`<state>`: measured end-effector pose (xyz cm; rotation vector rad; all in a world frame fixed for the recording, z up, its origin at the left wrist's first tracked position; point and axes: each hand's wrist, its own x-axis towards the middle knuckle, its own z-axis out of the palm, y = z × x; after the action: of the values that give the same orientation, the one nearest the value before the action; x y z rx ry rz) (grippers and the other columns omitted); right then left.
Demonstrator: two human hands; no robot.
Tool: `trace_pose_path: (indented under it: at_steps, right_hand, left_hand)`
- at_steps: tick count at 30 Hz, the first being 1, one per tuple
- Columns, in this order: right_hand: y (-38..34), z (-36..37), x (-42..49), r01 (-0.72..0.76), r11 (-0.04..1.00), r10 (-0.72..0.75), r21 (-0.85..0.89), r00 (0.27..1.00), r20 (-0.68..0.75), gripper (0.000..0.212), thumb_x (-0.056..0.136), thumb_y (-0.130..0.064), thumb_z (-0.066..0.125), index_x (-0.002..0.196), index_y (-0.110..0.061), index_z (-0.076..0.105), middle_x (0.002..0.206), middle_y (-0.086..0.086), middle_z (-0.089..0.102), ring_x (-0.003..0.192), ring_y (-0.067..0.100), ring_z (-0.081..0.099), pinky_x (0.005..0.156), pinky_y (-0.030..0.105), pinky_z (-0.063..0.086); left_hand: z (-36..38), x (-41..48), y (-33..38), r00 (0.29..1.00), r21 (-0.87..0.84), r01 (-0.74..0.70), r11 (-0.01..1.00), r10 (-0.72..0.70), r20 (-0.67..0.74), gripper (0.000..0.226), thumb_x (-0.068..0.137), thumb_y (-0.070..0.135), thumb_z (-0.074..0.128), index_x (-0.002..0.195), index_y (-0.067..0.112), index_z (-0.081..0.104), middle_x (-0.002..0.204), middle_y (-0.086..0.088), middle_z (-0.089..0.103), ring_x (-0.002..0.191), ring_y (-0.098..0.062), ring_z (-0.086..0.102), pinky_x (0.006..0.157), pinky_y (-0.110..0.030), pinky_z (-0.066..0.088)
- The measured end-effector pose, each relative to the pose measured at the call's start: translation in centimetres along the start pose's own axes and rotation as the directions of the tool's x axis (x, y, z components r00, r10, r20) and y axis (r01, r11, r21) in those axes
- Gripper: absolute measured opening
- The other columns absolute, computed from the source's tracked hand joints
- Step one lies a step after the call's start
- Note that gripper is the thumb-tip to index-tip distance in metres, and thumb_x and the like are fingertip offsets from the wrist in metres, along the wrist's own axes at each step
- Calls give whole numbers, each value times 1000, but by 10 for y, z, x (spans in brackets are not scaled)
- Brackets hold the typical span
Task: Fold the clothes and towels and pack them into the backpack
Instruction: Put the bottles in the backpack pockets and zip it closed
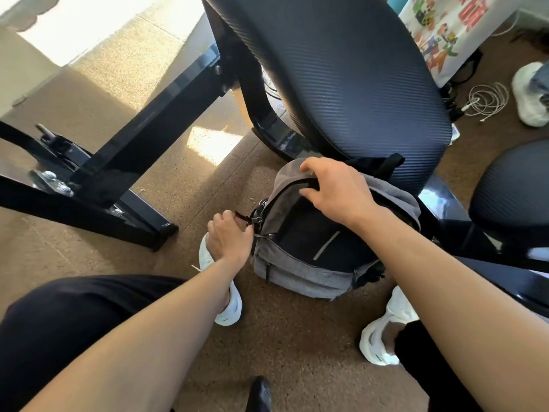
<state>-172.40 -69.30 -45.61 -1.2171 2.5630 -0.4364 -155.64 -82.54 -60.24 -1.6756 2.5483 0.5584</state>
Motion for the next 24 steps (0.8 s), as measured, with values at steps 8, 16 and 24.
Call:
trace_pose_path:
  at_steps: [8, 16, 24]
  right_hand:
    - [30, -14, -22, -65, 997, 69, -44, 992, 105, 28, 90, -19, 72, 116, -21, 63, 116, 0, 65, 113, 25, 58, 87, 41, 48]
    - [44, -9, -33, -27, 1000, 28, -10, 994, 104, 21, 89, -14, 69, 108, -19, 62, 108, -1, 62, 106, 25, 57, 82, 41, 47]
    - [46, -7, -31, -19, 999, 16, 25, 994, 108, 17, 89, -17, 71, 103, -21, 61, 101, -4, 58, 101, 22, 57, 83, 41, 48]
  left_hand:
    - [22, -27, 11, 937, -201, -246, 948, 286, 203, 24, 103, 45, 50, 104, 27, 67, 107, 3, 64, 110, -21, 54, 79, -37, 45]
    - [29, -10, 4, 790, -381, 236, 894, 52, 611, 39, 104, 46, 50, 122, 16, 68, 109, -2, 67, 108, -25, 63, 85, -35, 47]
    - [14, -5, 0, 627, -364, 347, 864, 75, 775, 37, 105, 43, 52, 83, 16, 67, 66, 2, 53, 62, -12, 52, 62, -26, 46]
